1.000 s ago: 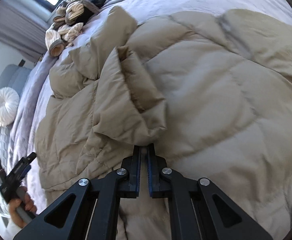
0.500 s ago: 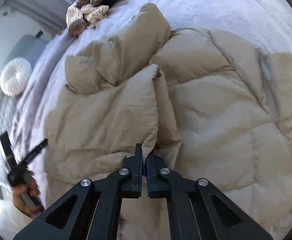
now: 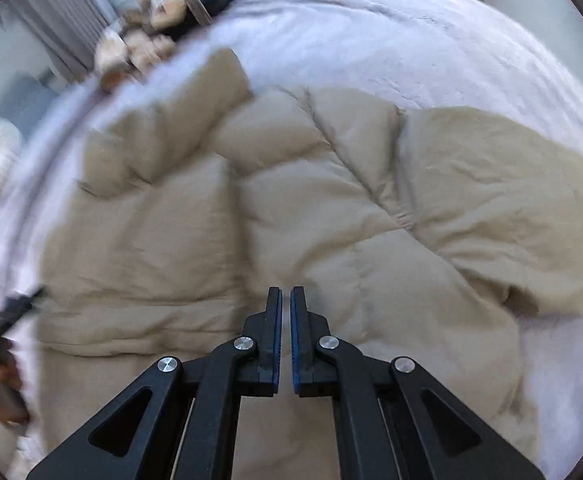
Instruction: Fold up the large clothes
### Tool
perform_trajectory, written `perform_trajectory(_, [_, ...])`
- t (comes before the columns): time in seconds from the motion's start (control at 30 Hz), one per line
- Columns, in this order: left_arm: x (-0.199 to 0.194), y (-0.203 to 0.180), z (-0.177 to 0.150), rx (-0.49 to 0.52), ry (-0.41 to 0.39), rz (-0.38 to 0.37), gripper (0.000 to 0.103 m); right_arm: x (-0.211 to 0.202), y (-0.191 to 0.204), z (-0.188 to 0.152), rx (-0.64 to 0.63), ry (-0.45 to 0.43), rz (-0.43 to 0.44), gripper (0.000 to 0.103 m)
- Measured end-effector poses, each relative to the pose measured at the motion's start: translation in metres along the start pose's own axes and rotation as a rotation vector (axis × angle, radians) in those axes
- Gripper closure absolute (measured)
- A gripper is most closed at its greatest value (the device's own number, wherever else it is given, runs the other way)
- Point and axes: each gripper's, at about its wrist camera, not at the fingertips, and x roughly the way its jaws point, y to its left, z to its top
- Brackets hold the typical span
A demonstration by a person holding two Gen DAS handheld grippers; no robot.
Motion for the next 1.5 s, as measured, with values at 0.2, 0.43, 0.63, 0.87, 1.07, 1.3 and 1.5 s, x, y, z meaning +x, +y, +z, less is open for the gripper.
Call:
perform_trajectory(0.2, [0.008,-0.017,-0.02,0.001,0.046,-0.013,0.026,0.011,0.004,-0.003,0.0,0.07,0.04,0.094])
perform_trajectory(0.43, [0.014,-0.019,-0.021,-0.002,0.039,-0.009,0.026,0.012,0.02,-0.01,-0.03,0.093,0.224,0.088])
perform_trajectory(0.63, [0.018,-0.017,-0.026,-0.018,0.033,0.012,0.013,0.07,0.065,-0.007,-0.117,0.208,0.09,0.091])
perform_trajectory(0.87, [0.022,-0.013,-0.026,-0.032,0.045,-0.019,0.013,0.051,0.022,-0.007,-0.1,0.174,-0.003,0.103])
perform_trajectory(1.07, [0.015,-0.012,-0.02,-0.029,0.06,-0.007,0.013,0.02,-0.027,0.003,0.052,0.115,-0.063,0.102])
perform_trajectory(1.3, [-0.036,-0.033,-0.015,0.035,0.032,-0.083,0.013,-0.025,-0.058,-0.011,0.127,0.095,-0.003,0.097])
perform_trajectory(1.5, [-0.08,-0.089,-0.029,0.125,0.053,-0.199,0.013,-0.065,-0.095,-0.047,0.244,0.084,0.012,0.047])
